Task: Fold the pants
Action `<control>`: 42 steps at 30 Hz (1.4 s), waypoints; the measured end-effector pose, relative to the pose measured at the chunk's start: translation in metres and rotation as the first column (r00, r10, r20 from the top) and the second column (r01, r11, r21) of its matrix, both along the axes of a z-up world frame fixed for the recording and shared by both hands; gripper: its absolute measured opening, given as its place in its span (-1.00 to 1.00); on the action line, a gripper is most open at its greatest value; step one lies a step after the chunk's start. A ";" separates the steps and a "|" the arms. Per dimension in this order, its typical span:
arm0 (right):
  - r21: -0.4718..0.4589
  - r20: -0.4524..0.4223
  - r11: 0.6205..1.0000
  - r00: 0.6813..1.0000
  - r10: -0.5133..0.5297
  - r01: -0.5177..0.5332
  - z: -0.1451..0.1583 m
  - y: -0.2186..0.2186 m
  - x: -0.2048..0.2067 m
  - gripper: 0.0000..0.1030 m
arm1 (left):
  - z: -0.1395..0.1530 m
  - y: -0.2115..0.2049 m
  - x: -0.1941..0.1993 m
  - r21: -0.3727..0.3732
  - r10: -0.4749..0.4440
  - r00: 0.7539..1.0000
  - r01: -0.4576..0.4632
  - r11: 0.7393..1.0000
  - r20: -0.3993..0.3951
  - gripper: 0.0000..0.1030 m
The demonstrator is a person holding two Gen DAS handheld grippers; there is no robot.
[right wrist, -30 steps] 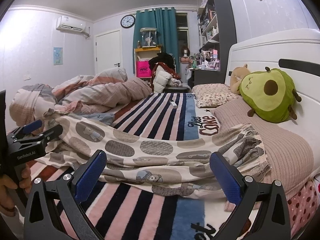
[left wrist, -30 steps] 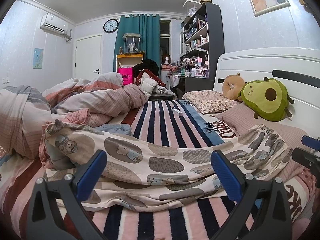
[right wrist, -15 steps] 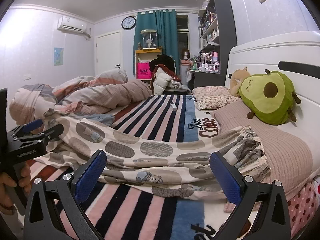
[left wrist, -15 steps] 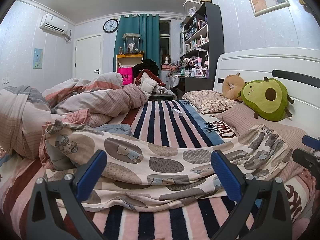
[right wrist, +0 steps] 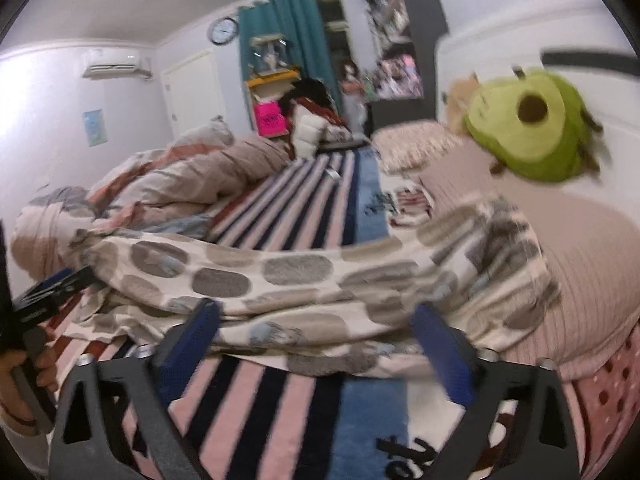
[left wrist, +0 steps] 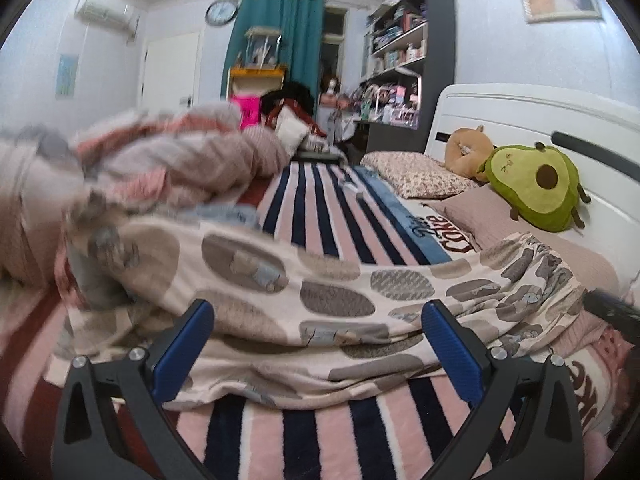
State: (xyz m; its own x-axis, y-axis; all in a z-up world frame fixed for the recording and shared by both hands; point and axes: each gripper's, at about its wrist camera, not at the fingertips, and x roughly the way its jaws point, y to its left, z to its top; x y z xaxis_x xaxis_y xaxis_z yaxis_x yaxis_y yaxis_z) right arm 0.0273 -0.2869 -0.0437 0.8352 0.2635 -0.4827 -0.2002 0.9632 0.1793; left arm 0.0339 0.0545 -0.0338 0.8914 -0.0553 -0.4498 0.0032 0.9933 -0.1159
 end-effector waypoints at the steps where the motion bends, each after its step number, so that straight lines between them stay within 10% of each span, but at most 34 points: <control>1: 0.003 -0.034 1.000 0.999 -0.025 0.025 -0.008 -0.010 0.009 0.41 | -0.010 0.016 0.005 -0.044 0.006 0.999 -0.008 0.999 -0.035 0.99; 8: 0.036 -0.225 0.991 0.968 -0.114 0.125 -0.067 -0.071 0.045 -0.09 | -0.070 0.086 0.011 -0.115 0.167 0.964 -0.193 0.974 -0.208 0.98; 19: 0.065 -0.287 0.968 0.934 -0.213 0.241 -0.096 -0.107 0.056 0.04 | -0.123 0.145 0.006 -0.190 0.276 0.895 -0.357 0.915 -0.350 0.62; 27: 0.138 -0.303 0.957 0.931 -0.204 0.255 -0.108 -0.099 0.078 0.02 | -0.131 0.159 0.016 -0.258 0.280 0.892 -0.381 0.888 -0.354 0.61; 32: 0.110 -0.286 0.953 0.928 -0.240 0.281 -0.104 -0.094 0.087 -0.87 | -0.128 0.154 0.017 -0.309 0.241 0.897 -0.364 0.879 -0.371 0.61; 42: 0.144 -0.182 0.951 0.952 -0.245 0.272 -0.074 -0.096 0.070 -0.94 | -0.135 0.155 0.034 -0.401 0.201 0.911 -0.346 0.848 -0.359 0.73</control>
